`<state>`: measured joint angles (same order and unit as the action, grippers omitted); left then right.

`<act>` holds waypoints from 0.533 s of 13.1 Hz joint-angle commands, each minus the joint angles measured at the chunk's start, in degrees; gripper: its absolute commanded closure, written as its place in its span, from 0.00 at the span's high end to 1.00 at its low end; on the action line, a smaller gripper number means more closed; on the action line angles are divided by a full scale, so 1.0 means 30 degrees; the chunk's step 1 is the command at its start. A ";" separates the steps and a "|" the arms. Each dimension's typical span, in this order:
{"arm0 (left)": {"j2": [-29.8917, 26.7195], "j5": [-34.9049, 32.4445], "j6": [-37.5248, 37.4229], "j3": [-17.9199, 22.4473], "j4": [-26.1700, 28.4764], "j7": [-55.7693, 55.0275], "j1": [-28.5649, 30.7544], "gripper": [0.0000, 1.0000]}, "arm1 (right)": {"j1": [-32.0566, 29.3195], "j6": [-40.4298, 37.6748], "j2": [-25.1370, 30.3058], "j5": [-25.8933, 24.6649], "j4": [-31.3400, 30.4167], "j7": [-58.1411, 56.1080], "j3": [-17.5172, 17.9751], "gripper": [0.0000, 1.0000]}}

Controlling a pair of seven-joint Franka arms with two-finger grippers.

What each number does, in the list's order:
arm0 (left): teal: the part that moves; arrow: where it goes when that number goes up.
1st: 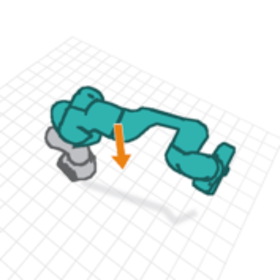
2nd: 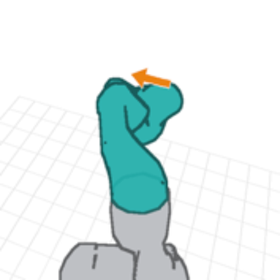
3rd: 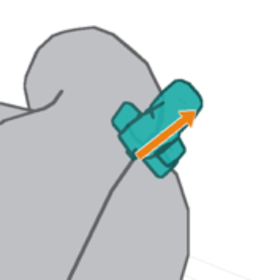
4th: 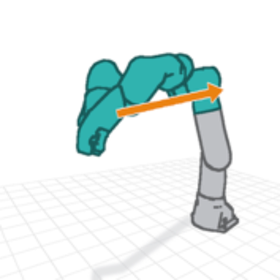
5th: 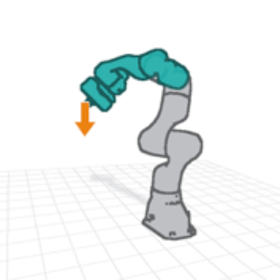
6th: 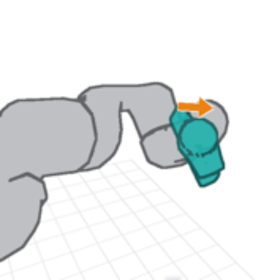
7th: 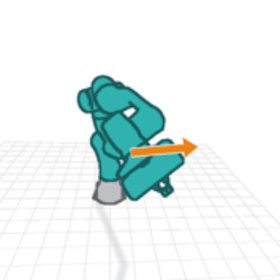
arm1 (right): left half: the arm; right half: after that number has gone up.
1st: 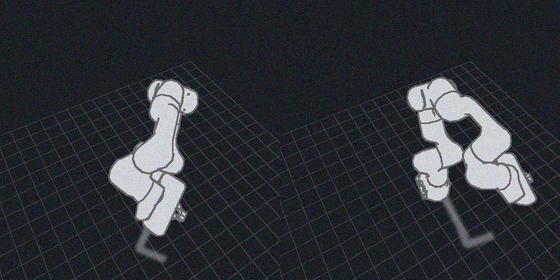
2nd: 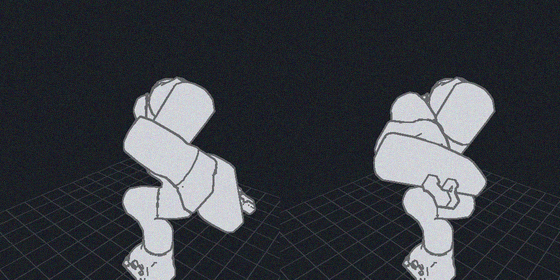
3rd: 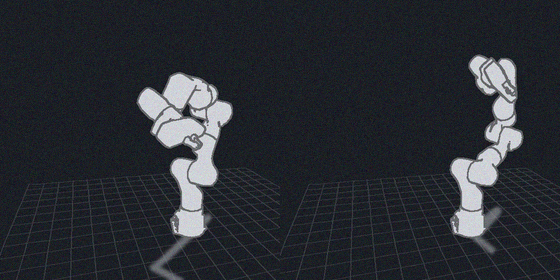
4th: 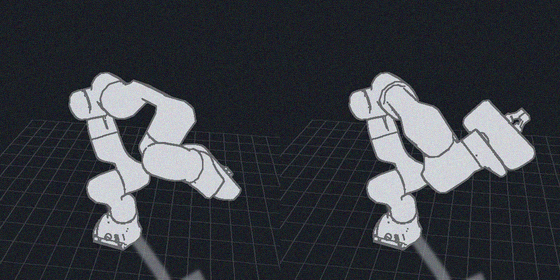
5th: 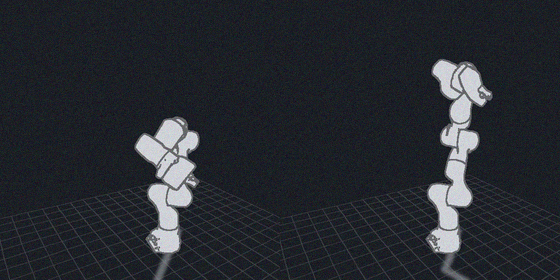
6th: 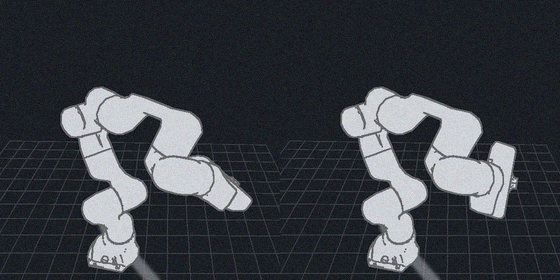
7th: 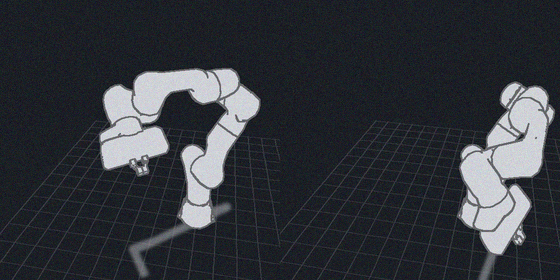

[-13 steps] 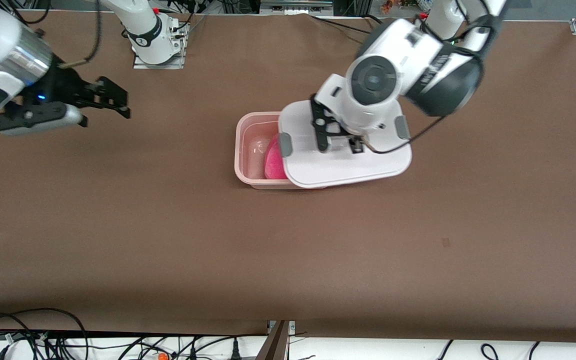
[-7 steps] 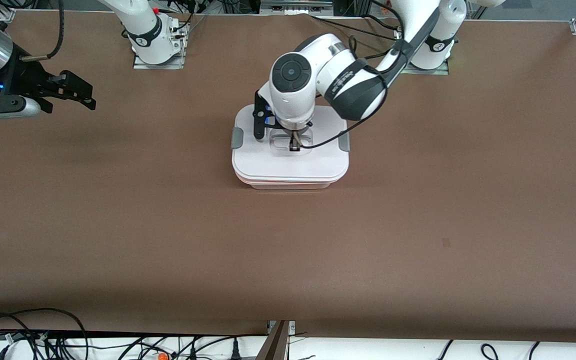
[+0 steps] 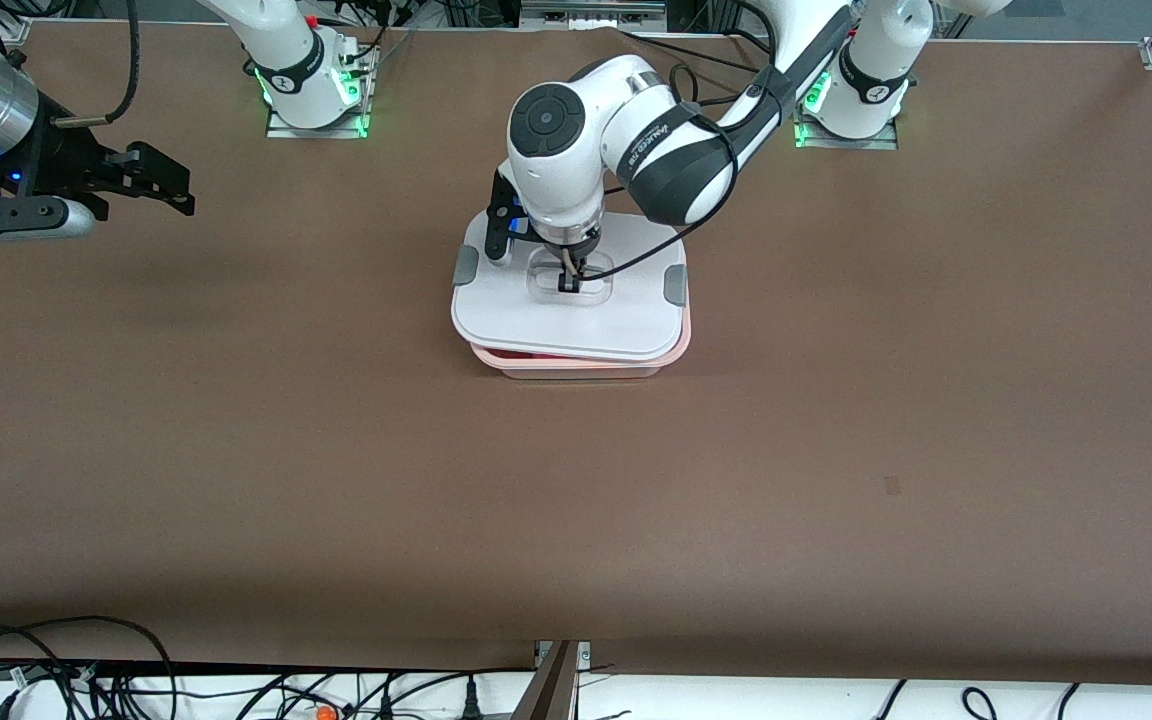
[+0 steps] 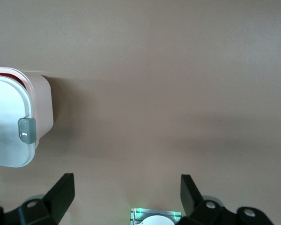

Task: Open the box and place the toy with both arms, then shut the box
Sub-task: 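Press the lid down onto the box with the left gripper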

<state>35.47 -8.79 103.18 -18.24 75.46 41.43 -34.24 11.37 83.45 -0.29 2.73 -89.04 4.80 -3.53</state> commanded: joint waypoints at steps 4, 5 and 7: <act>0.0216 -0.0468 -0.0176 0.0220 0.0541 0.0339 -0.0129 0.00 | -0.0245 0.0190 0.0212 -0.0149 -0.0202 0.0157 0.0532 1.00; 0.0362 -0.0468 -0.0176 0.0249 0.0512 0.0339 -0.0129 0.00 | -0.0245 0.0277 0.0212 -0.0120 -0.0202 0.0157 0.0532 1.00; 0.0451 -0.0468 -0.0117 0.0307 0.0395 0.0368 -0.0100 0.00 | -0.0245 0.0483 0.0183 -0.0148 -0.0202 0.0128 0.0561 1.00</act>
<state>36.49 -8.81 103.22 -17.82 77.10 41.63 -34.24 11.37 84.13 -0.30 2.73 -89.05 4.80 -2.76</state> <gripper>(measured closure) 0.930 0.000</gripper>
